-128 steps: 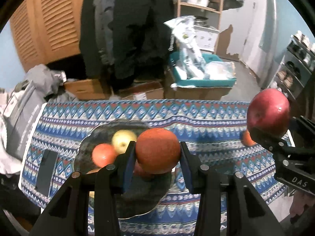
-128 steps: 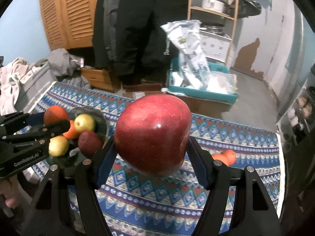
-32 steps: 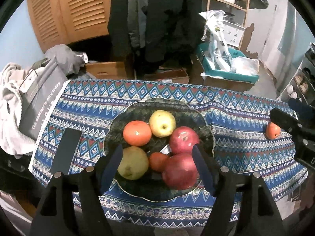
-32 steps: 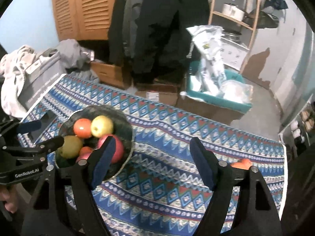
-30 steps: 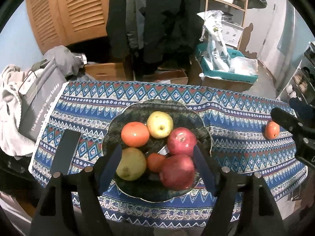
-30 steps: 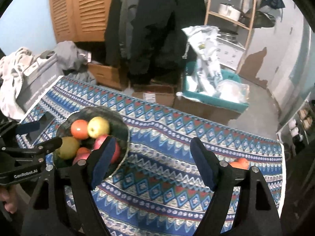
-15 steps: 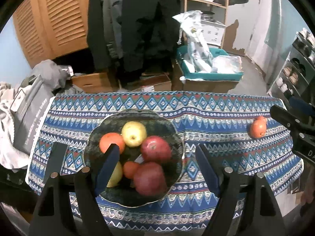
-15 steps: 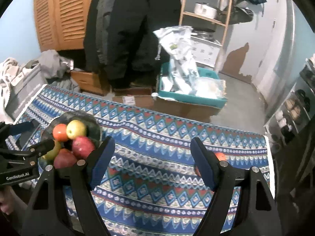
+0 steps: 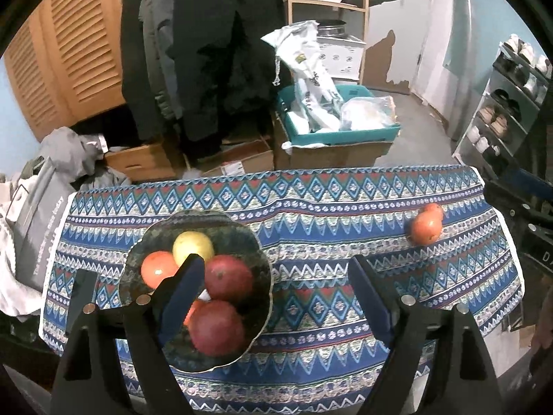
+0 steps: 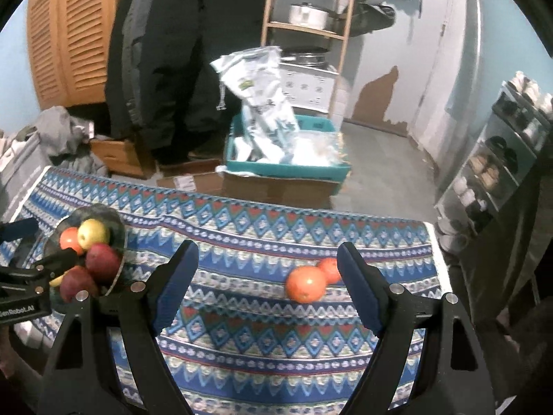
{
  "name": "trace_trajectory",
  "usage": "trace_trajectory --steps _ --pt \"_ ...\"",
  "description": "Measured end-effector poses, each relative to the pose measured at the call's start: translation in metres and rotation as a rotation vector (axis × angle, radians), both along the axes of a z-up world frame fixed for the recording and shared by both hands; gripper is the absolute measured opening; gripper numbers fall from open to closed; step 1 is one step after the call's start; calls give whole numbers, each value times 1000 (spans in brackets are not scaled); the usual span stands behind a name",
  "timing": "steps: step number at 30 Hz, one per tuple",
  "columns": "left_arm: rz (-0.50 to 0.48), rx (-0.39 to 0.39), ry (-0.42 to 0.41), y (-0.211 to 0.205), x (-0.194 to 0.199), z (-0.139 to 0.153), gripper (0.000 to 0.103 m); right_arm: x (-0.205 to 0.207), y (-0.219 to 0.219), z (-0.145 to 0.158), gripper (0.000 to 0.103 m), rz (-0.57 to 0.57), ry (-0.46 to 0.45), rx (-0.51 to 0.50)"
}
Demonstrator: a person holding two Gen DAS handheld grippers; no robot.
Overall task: Organize fruits
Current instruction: 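Move both tools away from the bowl toward the two oranges on the cloth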
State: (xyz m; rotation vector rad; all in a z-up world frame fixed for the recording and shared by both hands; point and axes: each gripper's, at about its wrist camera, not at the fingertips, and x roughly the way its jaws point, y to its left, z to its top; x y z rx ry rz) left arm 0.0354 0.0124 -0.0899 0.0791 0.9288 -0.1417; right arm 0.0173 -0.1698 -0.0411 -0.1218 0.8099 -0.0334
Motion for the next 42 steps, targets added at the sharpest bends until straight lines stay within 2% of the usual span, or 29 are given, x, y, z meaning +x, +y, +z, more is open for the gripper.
trace_trajectory --steps 18,30,42 --pt "-84 26 8 -62 5 -4 88 -16 -82 -1 85 -156 -13 -30" --pt "-142 33 49 -100 12 -21 88 -20 -131 -23 85 -237 32 -1" --pt "-181 67 71 -132 16 -37 88 -18 -155 -45 85 -266 85 21"
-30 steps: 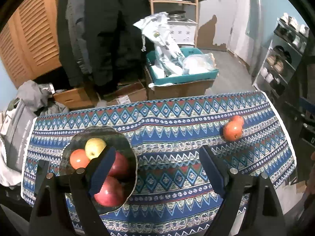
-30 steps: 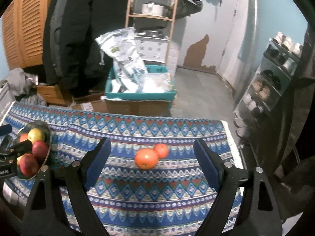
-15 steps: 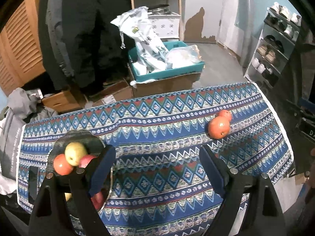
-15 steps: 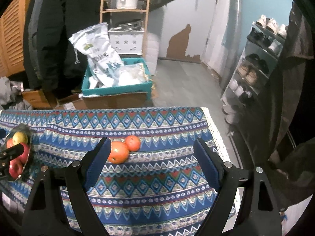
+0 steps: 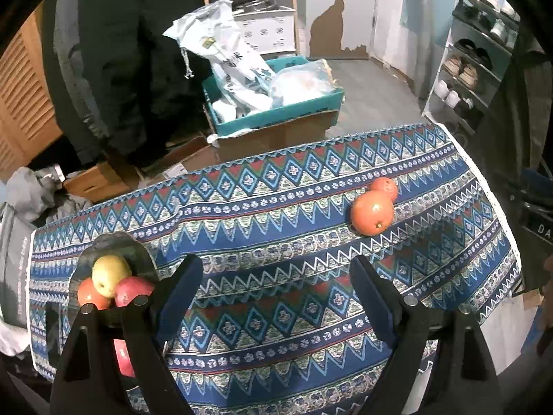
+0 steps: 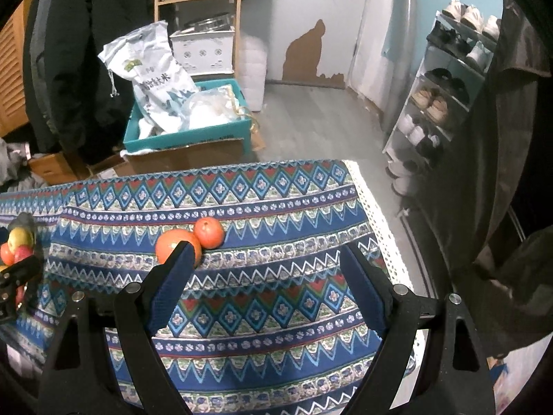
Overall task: Organize fruits
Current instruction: 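Move both tools away from the bowl toward the two oranges on the cloth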
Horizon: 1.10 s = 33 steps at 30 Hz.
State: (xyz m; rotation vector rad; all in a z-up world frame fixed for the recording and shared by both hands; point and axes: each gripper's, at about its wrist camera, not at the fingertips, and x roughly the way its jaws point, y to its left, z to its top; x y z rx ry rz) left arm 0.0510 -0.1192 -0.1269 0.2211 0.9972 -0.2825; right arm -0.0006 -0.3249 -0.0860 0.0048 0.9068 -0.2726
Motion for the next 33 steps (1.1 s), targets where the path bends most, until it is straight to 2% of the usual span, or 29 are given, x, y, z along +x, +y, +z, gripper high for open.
trace_trajectory --steps 6,13,17,33 --pt "0 24 17 -14 7 -17 88 7 -10 -18 85 -14 38 5" --pt "-21 40 21 -40 21 -35 88 22 -15 -49 85 -18 125 -3" --pt "-47 76 21 -59 27 -50 88 31 -21 -67 85 -32 172 0" --pt "-140 93 81 -120 47 -99 88 48 -56 -90 85 -124 189 51"
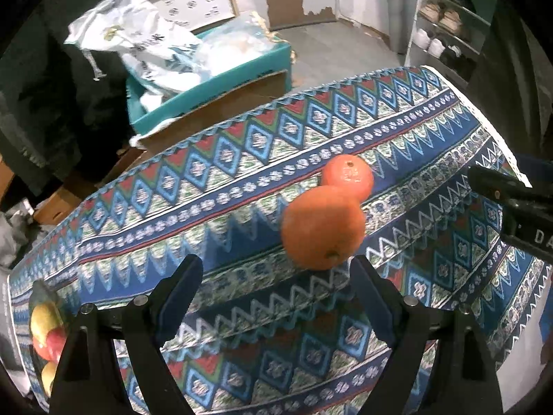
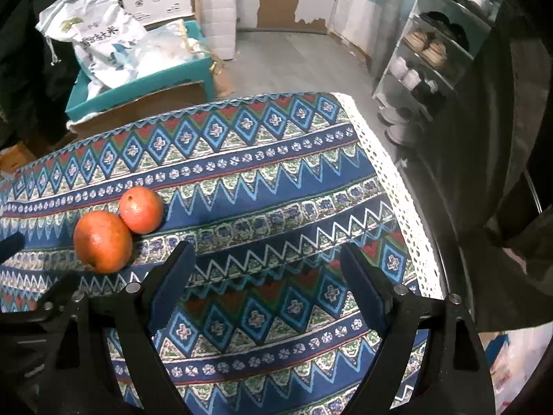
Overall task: Organize fruits
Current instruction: 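Move both tools away from the bowl toward the two oranges on the cloth, then grasp the large orange with the left tool while the right tool grasps the smaller orange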
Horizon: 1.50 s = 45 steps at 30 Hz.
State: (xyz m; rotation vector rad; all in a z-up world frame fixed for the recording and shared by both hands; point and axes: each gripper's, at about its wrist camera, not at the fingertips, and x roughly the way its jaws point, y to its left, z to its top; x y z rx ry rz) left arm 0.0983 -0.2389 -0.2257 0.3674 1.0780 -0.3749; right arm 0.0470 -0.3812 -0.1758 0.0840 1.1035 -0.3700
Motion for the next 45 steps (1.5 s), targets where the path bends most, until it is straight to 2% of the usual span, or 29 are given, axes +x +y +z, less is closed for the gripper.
trace_trajectory --steps 7,18,20,22,27,31,38,45 --pt "-17 26 25 -19 7 -17 88 3 -11 -10 85 -19 17 18" --pt "0 -4 80 -32 22 -37 87 6 -19 -26 85 -43 43 55" --pt "3 -23 93 -30 24 -39 79 7 -19 -28 85 -42 42 62" --pt "-12 -87 134 -26 26 -40 65 8 -18 -29 85 -40 41 71" --pt "-15 -110 137 -14 25 -38 64 13 -15 -32 85 -30 34 111" --pt "2 -99 119 5 23 -33 64 21 -5 -31 85 9 8 139" --pt "58 -103 99 39 38 -24 64 43 28 -38 85 140 -3 188" --pt "101 -84 64 64 48 -18 64 62 55 -41 85 244 3 183"
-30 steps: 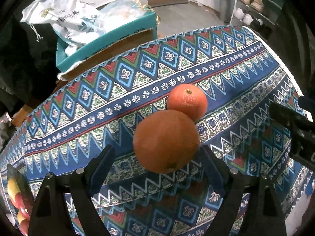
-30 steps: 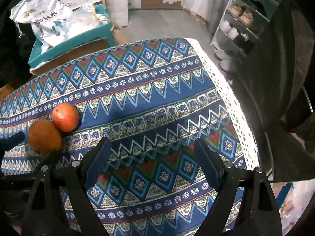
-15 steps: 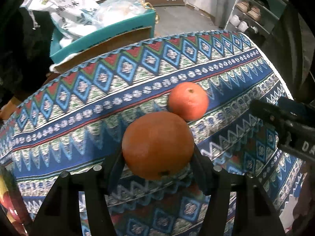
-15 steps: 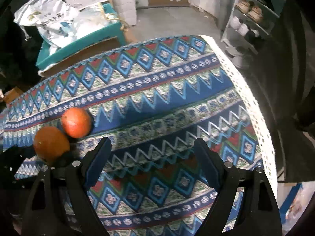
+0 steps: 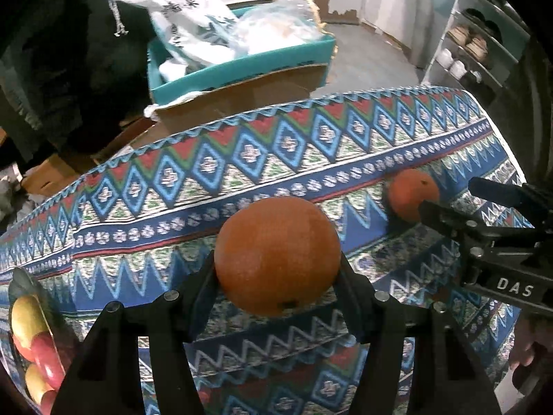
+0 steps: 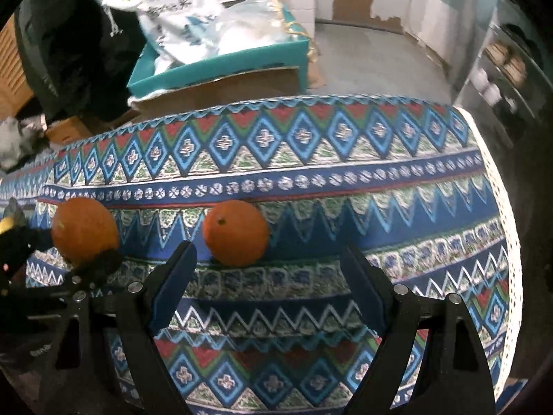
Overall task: Organize fruits
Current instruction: 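Grasp the large orange with the left tool while the right tool grasps the smaller orange, then lift both oranges and carry them over the glass bowl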
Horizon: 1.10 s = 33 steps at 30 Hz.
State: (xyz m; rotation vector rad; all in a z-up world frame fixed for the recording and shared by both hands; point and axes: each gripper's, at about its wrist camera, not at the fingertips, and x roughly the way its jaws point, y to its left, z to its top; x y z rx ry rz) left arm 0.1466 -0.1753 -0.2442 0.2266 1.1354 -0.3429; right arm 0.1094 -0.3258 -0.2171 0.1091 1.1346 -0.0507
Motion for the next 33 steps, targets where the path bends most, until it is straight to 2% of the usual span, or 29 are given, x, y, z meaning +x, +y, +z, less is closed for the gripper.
trace_trajectory --steps 7,13,16,17,21,24,33 --pt "17 -8 14 10 1 -2 64 18 12 -18 85 25 31 -13" --pt "20 -14 20 14 1 -3 64 26 12 -31 73 12 28 6" --pt "21 -18 24 17 0 -2 64 27 14 -33 56 16 23 25" --pt "21 -17 23 16 0 -2 64 28 16 -33 46 22 16 39" --pt "19 -22 20 18 -2 0 64 27 23 -30 46 35 16 1" --pt "20 -26 16 19 -5 4 64 25 25 -28 45 27 11 20" --pt "19 -43 -16 28 -16 29 64 7 21 4 45 -7 -35 15"
